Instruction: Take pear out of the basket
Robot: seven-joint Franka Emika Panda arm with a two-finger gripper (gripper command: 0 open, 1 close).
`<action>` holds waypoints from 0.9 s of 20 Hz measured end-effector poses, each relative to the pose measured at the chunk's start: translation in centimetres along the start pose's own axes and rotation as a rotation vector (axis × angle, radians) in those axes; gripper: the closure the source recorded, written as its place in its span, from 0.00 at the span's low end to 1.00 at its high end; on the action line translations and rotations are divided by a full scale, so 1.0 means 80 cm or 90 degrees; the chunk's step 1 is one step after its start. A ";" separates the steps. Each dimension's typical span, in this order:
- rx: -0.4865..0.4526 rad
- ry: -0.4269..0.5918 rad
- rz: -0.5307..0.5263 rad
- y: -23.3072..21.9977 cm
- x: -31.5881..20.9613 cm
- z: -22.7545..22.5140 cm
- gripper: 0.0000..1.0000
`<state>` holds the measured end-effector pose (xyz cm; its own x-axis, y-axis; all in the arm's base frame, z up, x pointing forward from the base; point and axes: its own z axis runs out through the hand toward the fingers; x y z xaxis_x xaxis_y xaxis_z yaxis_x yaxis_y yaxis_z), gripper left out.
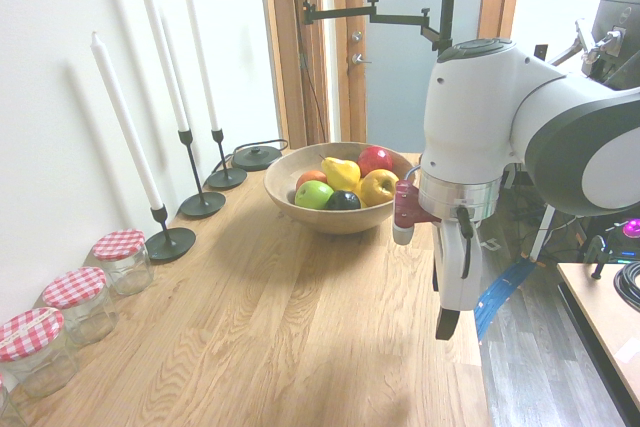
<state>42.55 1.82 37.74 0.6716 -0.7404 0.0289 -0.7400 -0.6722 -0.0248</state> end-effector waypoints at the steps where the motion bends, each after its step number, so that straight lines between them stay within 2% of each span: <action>1: 0.000 0.000 0.000 0.000 0.000 0.001 0.00; 10: 0.012 0.025 0.034 0.012 0.046 -0.046 0.00; 18: 0.023 0.038 0.082 0.084 0.115 -0.095 0.00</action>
<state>43.45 -9.46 45.39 0.5664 -0.8199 0.0829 -0.8176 -0.5717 -0.0679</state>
